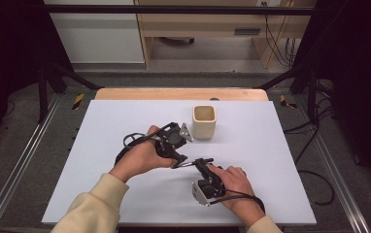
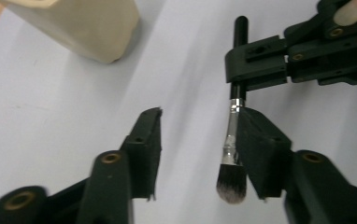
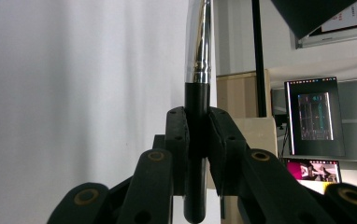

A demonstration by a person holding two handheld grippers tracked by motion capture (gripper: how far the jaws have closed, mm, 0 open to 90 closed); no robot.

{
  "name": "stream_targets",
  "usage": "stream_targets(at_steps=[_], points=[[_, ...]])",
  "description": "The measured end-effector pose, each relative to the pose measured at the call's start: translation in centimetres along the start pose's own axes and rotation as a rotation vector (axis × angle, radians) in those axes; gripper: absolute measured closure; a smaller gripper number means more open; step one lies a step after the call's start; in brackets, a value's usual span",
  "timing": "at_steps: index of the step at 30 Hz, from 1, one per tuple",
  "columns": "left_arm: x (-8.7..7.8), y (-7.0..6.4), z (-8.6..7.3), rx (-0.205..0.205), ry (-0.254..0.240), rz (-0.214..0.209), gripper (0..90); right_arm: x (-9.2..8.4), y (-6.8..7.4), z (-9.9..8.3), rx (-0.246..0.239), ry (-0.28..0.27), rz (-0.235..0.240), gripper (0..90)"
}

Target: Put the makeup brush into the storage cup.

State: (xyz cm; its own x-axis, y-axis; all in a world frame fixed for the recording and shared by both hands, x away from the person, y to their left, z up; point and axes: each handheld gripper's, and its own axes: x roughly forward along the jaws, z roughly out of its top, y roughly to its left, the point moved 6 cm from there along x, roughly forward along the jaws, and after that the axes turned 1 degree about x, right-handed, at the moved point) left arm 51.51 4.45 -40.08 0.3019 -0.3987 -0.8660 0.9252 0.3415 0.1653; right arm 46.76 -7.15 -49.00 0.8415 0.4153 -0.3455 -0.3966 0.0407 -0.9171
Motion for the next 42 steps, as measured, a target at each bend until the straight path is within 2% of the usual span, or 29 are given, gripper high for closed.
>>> stream_targets(at_steps=[10,15,16,19,21,25,28,29,30,33,38,39,42], points=[[-0.6,1.5,-0.5,-0.077,-0.094,0.074,14.4,-0.1,0.0,-0.2,-0.011,0.003,0.0,78.9],[-1.1,2.1,-1.4,-0.12,-0.161,0.114,7.0,-0.2,0.1,-0.2,0.005,0.008,-0.004,78.9],[-1.2,2.2,-1.8,-0.129,-0.171,0.123,6.6,-0.2,-0.1,-0.3,-0.013,0.007,-0.001,78.9],[-1.6,2.6,-2.8,-0.141,-0.204,0.145,5.1,-0.2,0.0,-0.4,0.001,0.013,0.0,78.9],[-1.8,2.8,-3.7,-0.154,-0.225,0.162,4.3,-0.1,0.0,-0.5,-0.017,0.007,0.001,78.9],[-1.2,3.1,-5.9,-0.186,-0.253,0.213,3.3,-0.2,0.1,-0.5,0.017,0.012,-0.006,78.9],[-0.9,3.3,-7.5,-0.237,-0.294,0.226,3.3,-0.2,0.1,-0.8,0.014,0.021,0.003,78.9],[-0.9,3.3,-8.0,-0.247,-0.307,0.242,3.3,-0.2,0.0,-0.9,0.003,0.018,0.002,78.9],[-0.9,3.3,-8.4,-0.24,-0.305,0.252,3.3,-0.2,0.0,-1.0,0.014,0.022,0.002,78.9],[-1.0,3.2,-9.8,-0.25,-0.354,0.284,3.3,-0.3,0.0,-1.2,0.029,0.025,0.005,78.9],[-1.5,2.9,-12.1,-0.309,-0.474,0.336,3.3,-0.1,0.0,-1.5,0.046,0.027,0.01,78.9],[-1.6,2.8,-12.4,-0.318,-0.495,0.343,3.3,-0.2,0.0,-1.6,0.07,0.036,0.011,78.9],[-1.8,2.6,-13.4,-0.339,-0.548,0.364,3.3,-0.1,0.0,-1.7,0.088,0.039,0.015,79.0]])
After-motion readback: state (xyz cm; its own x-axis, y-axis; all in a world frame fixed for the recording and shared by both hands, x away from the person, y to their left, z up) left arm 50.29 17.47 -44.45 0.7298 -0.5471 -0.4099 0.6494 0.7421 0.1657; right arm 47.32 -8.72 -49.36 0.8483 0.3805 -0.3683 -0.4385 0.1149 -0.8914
